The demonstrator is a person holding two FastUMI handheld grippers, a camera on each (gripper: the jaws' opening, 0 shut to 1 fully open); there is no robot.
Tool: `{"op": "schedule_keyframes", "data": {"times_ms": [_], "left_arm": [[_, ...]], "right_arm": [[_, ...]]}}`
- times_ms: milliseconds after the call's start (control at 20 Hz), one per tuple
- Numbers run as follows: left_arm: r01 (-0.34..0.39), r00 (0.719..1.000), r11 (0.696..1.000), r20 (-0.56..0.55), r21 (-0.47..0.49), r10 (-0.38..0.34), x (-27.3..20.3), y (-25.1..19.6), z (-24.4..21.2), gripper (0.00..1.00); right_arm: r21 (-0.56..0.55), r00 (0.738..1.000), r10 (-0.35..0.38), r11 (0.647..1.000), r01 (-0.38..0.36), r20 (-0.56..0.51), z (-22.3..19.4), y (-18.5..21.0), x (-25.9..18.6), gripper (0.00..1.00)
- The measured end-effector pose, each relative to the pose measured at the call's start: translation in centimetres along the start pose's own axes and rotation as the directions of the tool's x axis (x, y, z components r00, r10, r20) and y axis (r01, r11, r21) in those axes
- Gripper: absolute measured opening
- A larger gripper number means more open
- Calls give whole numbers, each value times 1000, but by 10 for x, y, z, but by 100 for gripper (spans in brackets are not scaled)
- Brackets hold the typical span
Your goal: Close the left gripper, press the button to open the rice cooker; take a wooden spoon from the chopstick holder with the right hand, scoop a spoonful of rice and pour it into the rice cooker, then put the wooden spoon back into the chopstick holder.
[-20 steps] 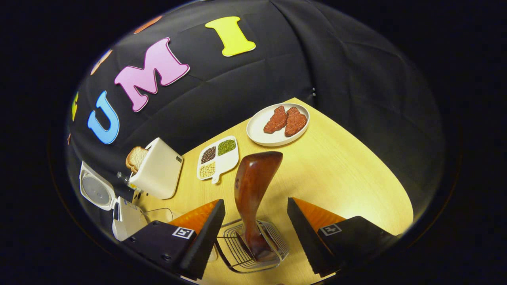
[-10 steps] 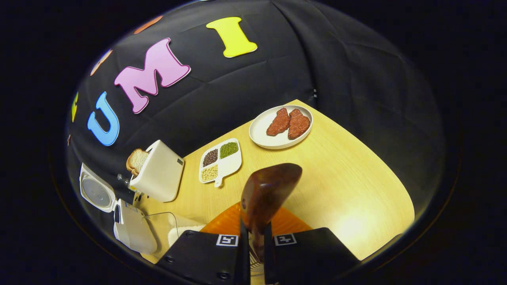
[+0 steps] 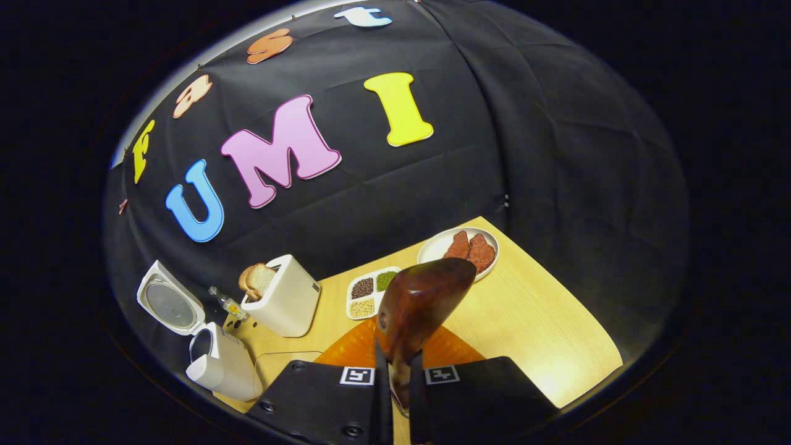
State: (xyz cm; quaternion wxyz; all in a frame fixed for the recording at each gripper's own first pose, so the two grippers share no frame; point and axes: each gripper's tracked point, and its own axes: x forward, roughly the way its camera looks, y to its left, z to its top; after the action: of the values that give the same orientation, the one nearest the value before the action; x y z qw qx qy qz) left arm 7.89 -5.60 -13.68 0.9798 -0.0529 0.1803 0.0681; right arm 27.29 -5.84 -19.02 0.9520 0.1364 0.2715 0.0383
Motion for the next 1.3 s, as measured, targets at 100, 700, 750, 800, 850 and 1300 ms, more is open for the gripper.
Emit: {"op": "schedule_keyframes", "data": {"times_ms": [100,700,750,800,850,1300], "left_arm": [[15,1000,1000,2,-3,-15,-1,6,-5,88],[-25,999,998,-30,-63,23,-8,71,-41,96],[-36,999,999,-34,-37,35,-7,79,-44,96],[-42,998,999,-36,-22,41,-7,85,-45,96],[-41,998,999,-39,-20,40,-7,88,-45,96],[-16,995,998,-99,-61,9,8,96,-71,96]], "right_arm": [[9,999,26,1000,-26,31,11,21,-8,15],[-148,988,157,977,-154,11,-32,139,-5,14],[-171,987,159,973,-157,-4,-44,145,-2,14],[-188,987,160,969,-160,-17,-55,149,2,14],[-203,987,158,966,-161,-29,-65,153,7,14],[-474,994,63,880,-15,86,-126,150,57,14]]}}
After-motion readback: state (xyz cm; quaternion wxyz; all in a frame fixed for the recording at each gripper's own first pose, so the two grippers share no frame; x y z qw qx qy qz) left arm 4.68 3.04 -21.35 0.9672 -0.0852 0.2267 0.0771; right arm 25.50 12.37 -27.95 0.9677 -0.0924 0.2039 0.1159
